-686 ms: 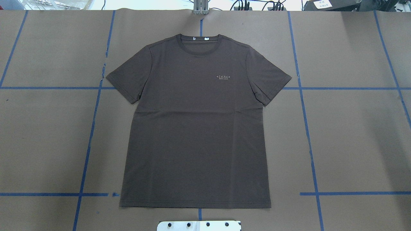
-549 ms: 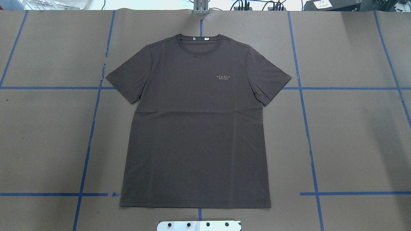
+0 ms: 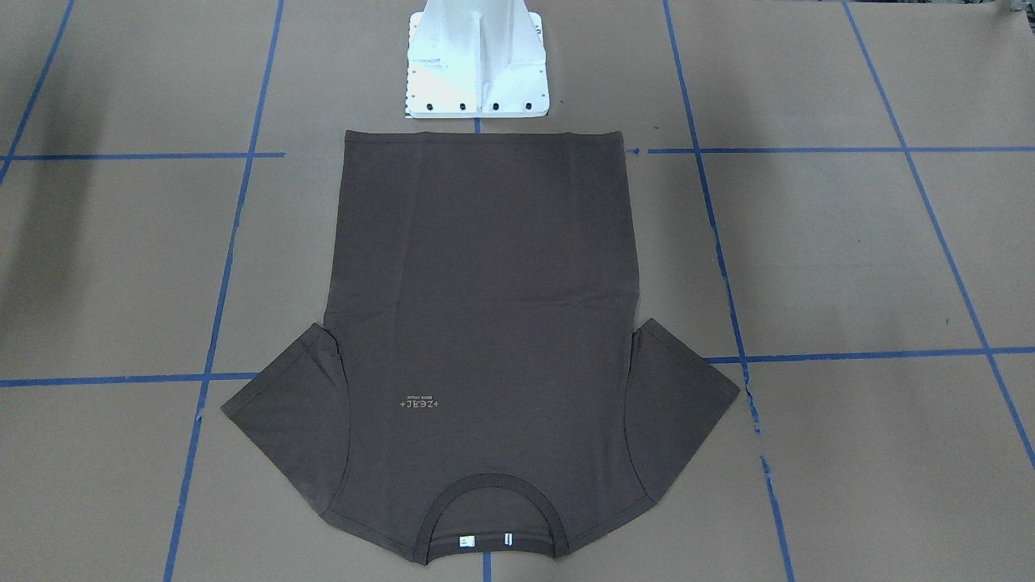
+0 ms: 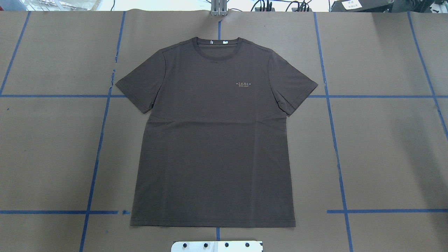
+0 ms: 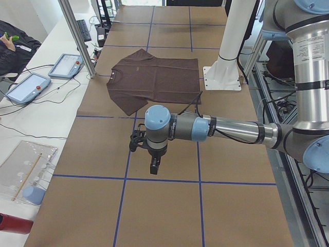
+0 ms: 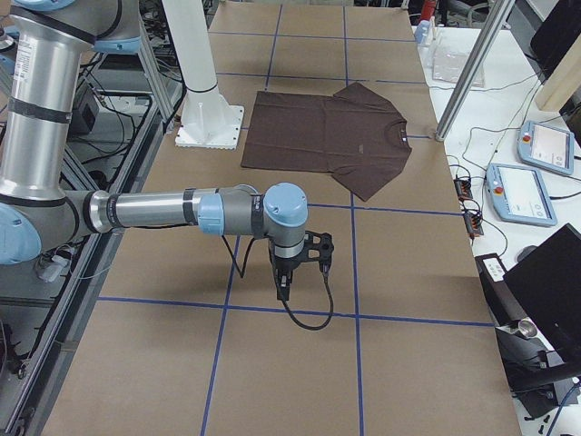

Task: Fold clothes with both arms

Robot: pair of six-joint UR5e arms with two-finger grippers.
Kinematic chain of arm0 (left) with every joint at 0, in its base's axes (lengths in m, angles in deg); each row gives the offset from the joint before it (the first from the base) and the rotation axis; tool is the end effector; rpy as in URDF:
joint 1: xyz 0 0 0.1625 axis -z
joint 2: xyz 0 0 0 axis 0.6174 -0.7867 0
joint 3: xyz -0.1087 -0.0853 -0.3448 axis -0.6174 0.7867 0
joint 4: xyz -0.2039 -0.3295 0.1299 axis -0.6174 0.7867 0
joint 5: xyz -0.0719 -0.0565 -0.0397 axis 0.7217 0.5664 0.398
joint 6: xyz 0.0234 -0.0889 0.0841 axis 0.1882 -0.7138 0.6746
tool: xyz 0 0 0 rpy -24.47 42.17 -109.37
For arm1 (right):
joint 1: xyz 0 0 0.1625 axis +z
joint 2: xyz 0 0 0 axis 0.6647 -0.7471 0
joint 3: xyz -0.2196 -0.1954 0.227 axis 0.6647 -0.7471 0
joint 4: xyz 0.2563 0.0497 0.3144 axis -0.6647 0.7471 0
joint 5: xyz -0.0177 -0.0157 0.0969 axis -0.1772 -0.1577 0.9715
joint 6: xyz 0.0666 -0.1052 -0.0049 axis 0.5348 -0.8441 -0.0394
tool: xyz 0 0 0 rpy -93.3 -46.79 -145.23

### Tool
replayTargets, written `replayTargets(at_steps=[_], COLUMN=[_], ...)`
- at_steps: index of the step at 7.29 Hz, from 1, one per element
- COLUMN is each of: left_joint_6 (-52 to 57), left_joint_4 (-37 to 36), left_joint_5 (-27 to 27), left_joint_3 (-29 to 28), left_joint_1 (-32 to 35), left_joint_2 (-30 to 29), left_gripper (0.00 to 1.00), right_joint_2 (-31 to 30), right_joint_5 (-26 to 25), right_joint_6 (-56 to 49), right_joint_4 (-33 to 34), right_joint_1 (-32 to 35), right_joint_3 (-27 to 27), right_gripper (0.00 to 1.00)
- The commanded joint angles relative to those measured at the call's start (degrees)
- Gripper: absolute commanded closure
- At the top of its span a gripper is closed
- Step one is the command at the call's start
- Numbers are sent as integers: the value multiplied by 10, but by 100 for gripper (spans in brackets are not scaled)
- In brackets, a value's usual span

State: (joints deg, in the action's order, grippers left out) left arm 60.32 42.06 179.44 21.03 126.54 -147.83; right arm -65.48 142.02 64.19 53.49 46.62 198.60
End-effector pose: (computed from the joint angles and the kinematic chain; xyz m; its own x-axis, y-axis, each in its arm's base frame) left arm -0.0381 -0.4275 0.5496 0.7366 0.1613 -0.6568 -0.0675 0.9838 0.1660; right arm 0.0370 -0.4047 0.5591 0.7367 0.0050 0.6763 -0.0192 0.9997 0.0136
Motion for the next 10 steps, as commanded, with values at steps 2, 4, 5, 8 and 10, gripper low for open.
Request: replayTargets(at_steps=[2, 4, 5, 8, 10], left_joint_6=[0, -4, -18, -62, -62], left_joint_4=[146, 306, 319, 359, 359], left_joint_5=[-2, 6, 6, 6, 6], left_joint_3=[53, -15, -40, -42, -38], left_joint_1=[3, 3, 2, 1, 0], left_joint_2=[-12, -86, -94, -89, -89], left_gripper=[0, 0, 0, 0, 0], right_joint_2=[91, 95, 111, 207, 294], right_joint_5=[-16, 8, 38, 6, -29], right_joint_6=[7, 29, 41, 220, 417], right_joint_4=[-109, -161, -178, -254, -298], right_joint_1=[-5, -6, -6, -105, -188], right_joint_3=[-17, -54, -76, -97, -132], right_gripper=[0, 0, 0, 0, 2])
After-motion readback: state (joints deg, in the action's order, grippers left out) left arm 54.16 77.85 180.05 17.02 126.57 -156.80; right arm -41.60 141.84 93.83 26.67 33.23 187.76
